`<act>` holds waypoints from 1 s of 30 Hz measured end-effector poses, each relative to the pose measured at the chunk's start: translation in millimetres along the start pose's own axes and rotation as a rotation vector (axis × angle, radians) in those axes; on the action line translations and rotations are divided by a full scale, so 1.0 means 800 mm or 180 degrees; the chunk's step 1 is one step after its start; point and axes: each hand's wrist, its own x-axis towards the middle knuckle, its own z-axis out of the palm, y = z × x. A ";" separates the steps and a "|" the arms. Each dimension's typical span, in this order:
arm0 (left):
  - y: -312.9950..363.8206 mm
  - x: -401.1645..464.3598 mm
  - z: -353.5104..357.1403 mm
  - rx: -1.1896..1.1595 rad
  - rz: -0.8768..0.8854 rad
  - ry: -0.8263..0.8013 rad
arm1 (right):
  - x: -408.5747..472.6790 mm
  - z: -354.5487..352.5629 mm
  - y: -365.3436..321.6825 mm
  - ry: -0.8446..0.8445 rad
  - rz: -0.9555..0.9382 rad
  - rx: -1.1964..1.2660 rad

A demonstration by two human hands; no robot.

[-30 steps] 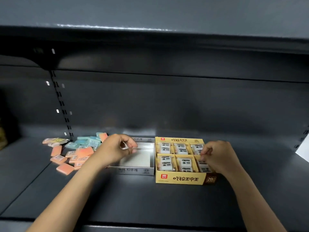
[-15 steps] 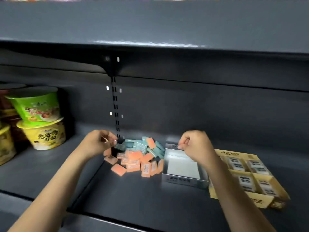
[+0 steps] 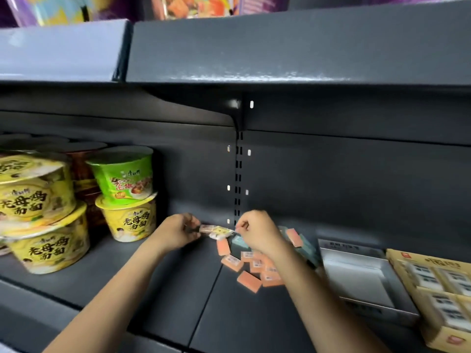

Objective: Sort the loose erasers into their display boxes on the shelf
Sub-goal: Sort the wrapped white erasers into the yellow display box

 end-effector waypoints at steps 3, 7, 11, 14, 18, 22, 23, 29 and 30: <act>-0.010 0.009 0.007 -0.0035 0.0004 -0.0135 | 0.012 0.030 -0.019 -0.0120 -0.0047 -0.0166; -0.016 0.018 0.012 -0.0109 -0.0038 -0.0203 | 0.024 0.058 -0.032 -0.0333 0.0120 -0.0549; -0.020 0.018 0.014 -0.0238 -0.0033 -0.0230 | 0.031 0.070 -0.038 -0.0399 0.0181 -0.0987; -0.024 0.017 0.012 -0.0413 -0.0097 -0.0254 | 0.034 0.071 -0.042 -0.0165 0.0144 -0.1114; -0.021 0.017 0.009 -0.0577 -0.0137 -0.0208 | 0.028 0.060 -0.039 0.0203 -0.0010 -0.0700; 0.000 0.016 0.011 -0.0831 -0.0159 -0.0241 | 0.011 0.025 -0.030 0.0504 -0.0044 0.0217; 0.010 0.015 0.012 -0.0868 -0.0112 -0.0257 | 0.004 0.011 -0.027 0.0589 -0.0030 0.0372; 0.108 -0.001 0.033 -0.1194 0.0275 -0.0267 | -0.048 -0.078 0.019 0.1101 0.0205 0.1172; 0.130 -0.006 0.039 -0.1298 0.0388 -0.0254 | -0.060 -0.093 0.030 0.1243 0.0236 0.1313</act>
